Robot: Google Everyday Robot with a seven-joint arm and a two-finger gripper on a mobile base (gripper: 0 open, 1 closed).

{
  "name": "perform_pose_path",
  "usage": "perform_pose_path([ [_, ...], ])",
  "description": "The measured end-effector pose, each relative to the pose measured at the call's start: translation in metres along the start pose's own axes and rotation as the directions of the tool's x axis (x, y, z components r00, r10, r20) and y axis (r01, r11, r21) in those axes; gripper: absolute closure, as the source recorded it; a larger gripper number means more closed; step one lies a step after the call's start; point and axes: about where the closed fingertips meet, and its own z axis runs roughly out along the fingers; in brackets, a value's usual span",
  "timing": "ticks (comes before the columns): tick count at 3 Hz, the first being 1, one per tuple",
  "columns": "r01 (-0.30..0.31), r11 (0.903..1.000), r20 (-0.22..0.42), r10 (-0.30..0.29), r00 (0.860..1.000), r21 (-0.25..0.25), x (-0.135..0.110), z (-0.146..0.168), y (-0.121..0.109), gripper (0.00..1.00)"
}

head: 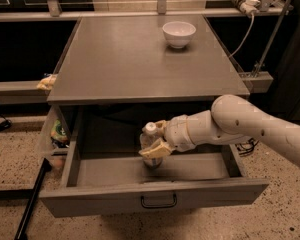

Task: Pick blue plastic bottle from top drawer and place on counter

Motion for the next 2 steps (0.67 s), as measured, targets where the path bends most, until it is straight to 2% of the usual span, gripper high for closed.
perform_pose_path([
  [1,-0.007,1.0000,-0.008,0.007,1.000,-0.006,-0.004,-0.002,0.004,0.82],
  [2,-0.042,0.9987,-0.075,0.040,0.996,-0.028,-0.027,-0.021,0.015,1.00],
])
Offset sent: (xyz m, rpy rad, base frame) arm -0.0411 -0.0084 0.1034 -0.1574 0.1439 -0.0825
